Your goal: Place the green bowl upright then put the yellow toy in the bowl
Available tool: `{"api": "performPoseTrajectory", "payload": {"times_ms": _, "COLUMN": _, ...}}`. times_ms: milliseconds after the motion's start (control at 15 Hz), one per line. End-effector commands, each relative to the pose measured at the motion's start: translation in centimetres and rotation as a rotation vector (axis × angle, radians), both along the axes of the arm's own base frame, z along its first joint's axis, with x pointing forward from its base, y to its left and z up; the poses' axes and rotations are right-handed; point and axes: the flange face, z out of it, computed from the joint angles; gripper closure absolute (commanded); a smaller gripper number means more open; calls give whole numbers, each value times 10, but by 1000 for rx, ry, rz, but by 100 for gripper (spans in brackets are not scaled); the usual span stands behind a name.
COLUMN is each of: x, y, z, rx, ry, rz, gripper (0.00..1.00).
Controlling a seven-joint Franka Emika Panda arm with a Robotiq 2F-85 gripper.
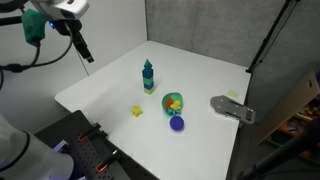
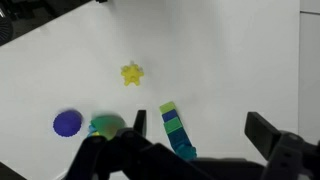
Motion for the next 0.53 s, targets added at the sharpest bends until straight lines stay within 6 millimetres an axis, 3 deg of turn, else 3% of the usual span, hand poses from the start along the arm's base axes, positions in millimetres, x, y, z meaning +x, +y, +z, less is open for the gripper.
{"api": "performPoseTrajectory", "payload": {"times_ms": 0, "x": 0, "y": 0, "z": 1, "rx": 0, "ry": 1, "rz": 0, "gripper": 0}}
{"api": "performPoseTrajectory", "payload": {"times_ms": 467, "x": 9, "y": -3, "z": 6, "rx": -1, "ry": 6, "rz": -2, "gripper": 0}}
